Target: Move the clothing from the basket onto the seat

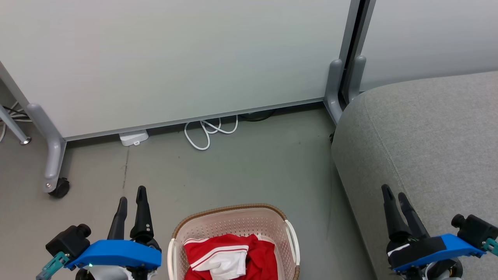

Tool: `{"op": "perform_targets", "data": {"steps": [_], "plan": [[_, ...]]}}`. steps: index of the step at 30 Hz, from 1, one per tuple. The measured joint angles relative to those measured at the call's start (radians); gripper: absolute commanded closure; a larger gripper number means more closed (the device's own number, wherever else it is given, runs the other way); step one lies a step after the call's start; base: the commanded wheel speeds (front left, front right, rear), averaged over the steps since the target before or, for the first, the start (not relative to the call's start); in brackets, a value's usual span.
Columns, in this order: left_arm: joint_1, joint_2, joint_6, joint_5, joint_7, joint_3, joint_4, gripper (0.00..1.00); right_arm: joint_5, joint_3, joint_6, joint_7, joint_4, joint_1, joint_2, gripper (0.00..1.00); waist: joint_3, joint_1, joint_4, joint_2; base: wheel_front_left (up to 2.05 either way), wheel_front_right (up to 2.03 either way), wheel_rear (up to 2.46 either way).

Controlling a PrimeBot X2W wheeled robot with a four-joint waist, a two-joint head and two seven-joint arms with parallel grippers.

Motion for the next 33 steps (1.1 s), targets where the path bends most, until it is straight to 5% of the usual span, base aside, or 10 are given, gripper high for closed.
{"op": "perform_targets", "data": {"steps": [33], "plan": [[-0.004, 0.005, 0.018, 0.364, -0.087, -0.033, 0.022, 0.00, -0.367, 0.008, 0.000, -0.043, -0.024, 0.002, -0.002, 0.00, -0.001, 0.0000, -0.001, 0.0000, 0.00, 0.00, 0.00]]}}
